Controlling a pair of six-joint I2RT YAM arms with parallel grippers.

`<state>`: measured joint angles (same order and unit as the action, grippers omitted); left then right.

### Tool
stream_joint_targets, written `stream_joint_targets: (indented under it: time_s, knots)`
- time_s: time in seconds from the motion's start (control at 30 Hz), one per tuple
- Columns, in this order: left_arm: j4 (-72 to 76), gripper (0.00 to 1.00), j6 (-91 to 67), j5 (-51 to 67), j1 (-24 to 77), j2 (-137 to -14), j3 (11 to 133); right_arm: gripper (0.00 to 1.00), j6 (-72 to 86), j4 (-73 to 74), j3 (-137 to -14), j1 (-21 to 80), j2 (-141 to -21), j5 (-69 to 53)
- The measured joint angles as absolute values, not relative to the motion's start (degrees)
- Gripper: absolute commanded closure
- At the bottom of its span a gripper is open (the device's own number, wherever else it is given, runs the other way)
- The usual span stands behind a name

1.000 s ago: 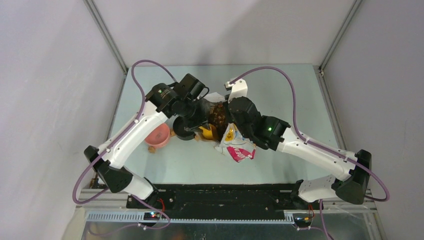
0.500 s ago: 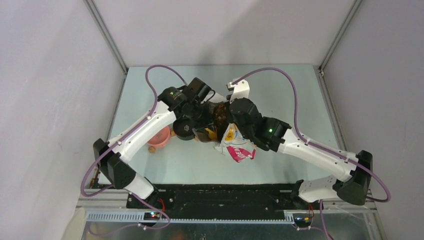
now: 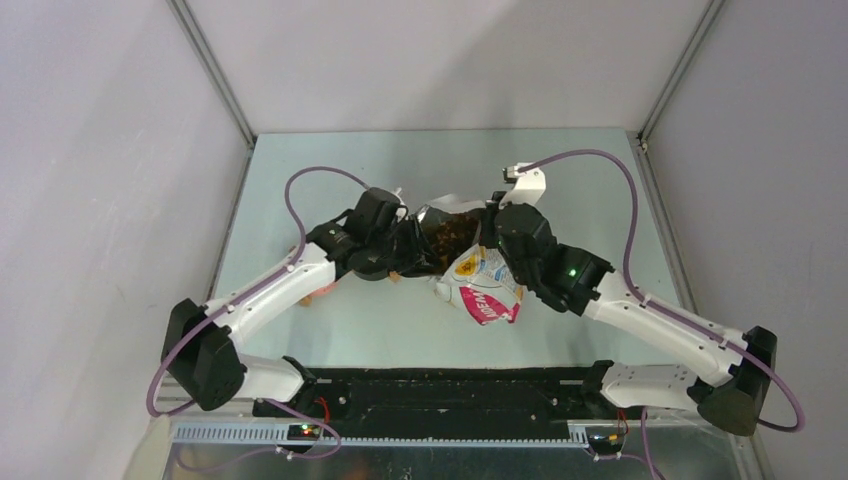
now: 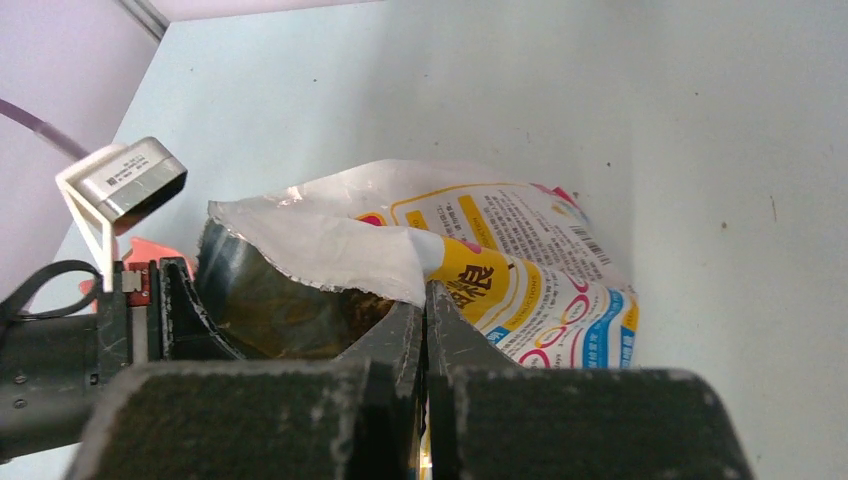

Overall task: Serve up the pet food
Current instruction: Collect the pet food from the pet food bag.

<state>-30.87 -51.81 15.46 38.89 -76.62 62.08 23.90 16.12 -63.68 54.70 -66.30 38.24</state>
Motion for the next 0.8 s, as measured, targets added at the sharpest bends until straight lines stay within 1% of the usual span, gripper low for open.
stream_joint_targets:
  time_s: [0.27,0.4,0.63,0.8]
  knots:
    - [-14.2,1.00,-55.1,22.3,38.6,-77.2,54.1,1.00,24.8,17.5,-61.9,53.5,-63.6,38.6]
    - [-11.0,1.00,-56.2,22.5,38.5,-73.9,51.4,1.00,24.6,17.7,-61.9,53.4,-63.4,38.7]
    - [-7.0,1.00,-57.6,21.5,38.5,-61.7,50.8,1.00,23.2,18.9,-61.7,52.2,-61.7,40.1]
    - [-8.1,1.00,-58.1,19.9,38.5,-58.8,50.8,1.00,22.3,18.8,-61.5,52.1,-61.5,40.1]
